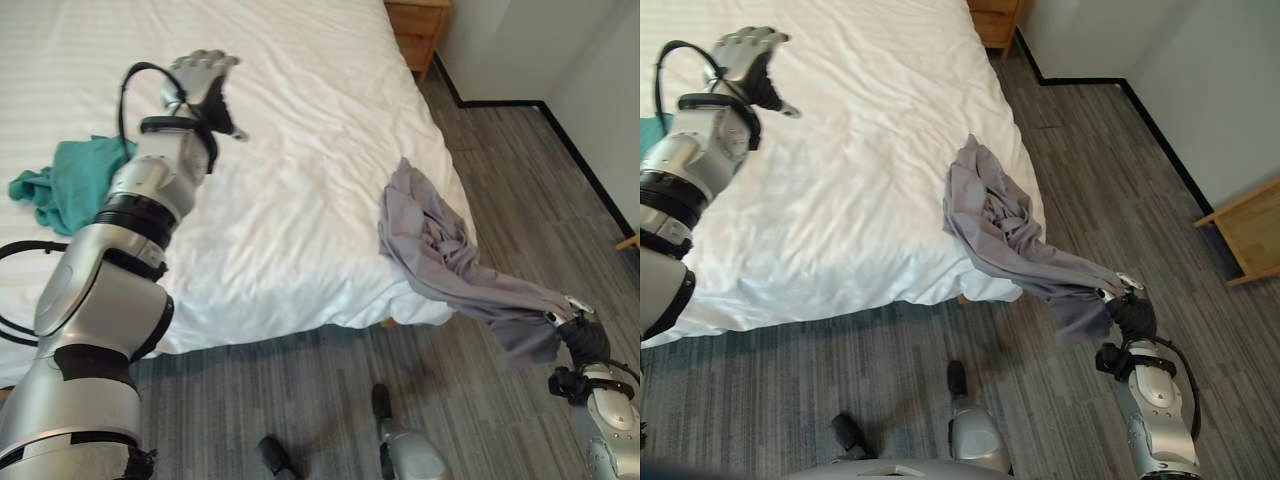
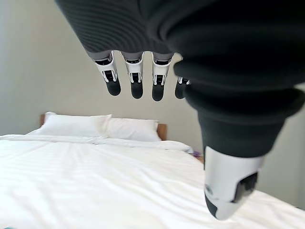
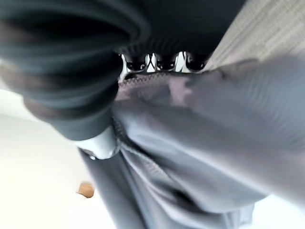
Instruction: Pick up bed clothes into laundry basket.
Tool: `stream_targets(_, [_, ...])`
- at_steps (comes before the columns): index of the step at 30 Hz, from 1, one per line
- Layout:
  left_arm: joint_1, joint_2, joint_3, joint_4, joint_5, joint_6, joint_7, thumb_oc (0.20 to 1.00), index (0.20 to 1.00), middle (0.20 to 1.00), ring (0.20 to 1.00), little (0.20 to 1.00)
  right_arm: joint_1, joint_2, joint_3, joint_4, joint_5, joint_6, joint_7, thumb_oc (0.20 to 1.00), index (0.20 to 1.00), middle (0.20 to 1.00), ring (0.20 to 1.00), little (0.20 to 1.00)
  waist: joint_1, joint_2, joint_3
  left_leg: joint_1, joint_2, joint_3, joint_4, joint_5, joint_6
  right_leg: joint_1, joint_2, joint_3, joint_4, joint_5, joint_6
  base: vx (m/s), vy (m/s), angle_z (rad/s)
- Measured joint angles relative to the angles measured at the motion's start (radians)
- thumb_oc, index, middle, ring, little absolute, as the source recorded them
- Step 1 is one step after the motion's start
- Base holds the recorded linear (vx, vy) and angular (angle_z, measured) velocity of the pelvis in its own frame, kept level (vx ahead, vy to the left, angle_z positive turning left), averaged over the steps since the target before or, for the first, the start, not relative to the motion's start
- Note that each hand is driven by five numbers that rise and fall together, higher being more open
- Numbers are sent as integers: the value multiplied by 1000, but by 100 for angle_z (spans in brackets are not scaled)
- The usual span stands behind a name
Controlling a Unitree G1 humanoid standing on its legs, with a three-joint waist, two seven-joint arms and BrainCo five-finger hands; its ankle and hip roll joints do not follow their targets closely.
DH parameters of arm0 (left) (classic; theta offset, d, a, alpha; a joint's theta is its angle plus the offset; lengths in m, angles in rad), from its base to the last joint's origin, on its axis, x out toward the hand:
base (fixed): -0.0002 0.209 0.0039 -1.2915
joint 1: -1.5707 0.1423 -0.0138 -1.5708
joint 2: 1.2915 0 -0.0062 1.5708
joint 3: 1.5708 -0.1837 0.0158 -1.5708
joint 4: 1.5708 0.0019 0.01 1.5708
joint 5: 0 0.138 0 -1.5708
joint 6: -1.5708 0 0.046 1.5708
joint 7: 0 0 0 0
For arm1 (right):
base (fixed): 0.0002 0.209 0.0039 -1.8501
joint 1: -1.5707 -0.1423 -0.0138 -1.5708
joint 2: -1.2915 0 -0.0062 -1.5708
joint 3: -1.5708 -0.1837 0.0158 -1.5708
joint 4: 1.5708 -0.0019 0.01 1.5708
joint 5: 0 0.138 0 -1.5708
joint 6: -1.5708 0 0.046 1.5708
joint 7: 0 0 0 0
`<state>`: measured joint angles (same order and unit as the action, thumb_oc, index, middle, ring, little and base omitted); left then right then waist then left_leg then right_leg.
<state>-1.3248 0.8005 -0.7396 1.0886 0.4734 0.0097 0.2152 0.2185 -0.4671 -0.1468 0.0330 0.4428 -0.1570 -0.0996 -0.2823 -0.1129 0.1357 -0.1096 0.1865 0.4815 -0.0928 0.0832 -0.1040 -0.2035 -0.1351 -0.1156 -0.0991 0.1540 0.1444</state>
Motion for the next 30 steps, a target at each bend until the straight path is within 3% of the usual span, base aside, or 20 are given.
stream_targets(4, [-30, 96, -29, 99, -1, -8, 1, 1000, 1000, 1000, 1000, 1000, 8, -9, 1, -40, 8, -6, 16, 200, 200, 200, 200, 200, -19, -13, 12, 3, 5, 9, -6, -9, -12, -4, 15, 8, 0, -4, -5, 104, 23, -11])
stream_targets(8, [-44, 211, -33, 141, -35, -6, -1, 1000, 1000, 1000, 1000, 1000, 63, -12, -15, -59, 21, -18, 20, 200, 200, 200, 200, 200, -9, -21, 21, 4, 17, 20, -1, -9, -21, -8, 23, 9, -1, -13, -20, 68, 26, -5])
stream_targets(17, [-48, 253, -33, 184, -40, -14, -5, 1000, 1000, 1000, 1000, 1000, 58, -70, -23, -63, 29, -21, 25, 200, 200, 200, 200, 200, 12, -9, 55, -41, 18, -2, -1, -8, -20, -38, 23, -16, 0, -13, -20, 34, 23, 7])
stream_targets(21, [-53, 265, -31, 190, -47, -18, -5, 1000, 1000, 1000, 1000, 1000, 47, -106, -23, -66, 30, -26, 34, 200, 200, 200, 200, 200, 12, -22, 78, -64, 19, -5, -1, -5, -19, -60, 26, -17, 0, -10, -24, 8, 0, 0])
stream_targets(25, [-77, 318, -34, 220, -80, -22, -5, 1000, 1000, 1000, 1000, 1000, 58, -143, -25, -67, 31, -31, 46, 200, 200, 200, 200, 200, 3, -60, 101, -100, 36, -3, -1, 1, -24, -99, 36, -14, 0, 0, -35, 16, -19, -5])
stream_targets(30, [-194, 458, -79, 271, -168, -10, -5, 1000, 1000, 1000, 1000, 1000, 113, -146, -42, -12, 38, -40, 52, 200, 200, 200, 200, 200, -17, -141, 133, -156, 88, 4, 0, 22, -48, -166, 93, -7, 1, 30, -46, 27, -56, -15])
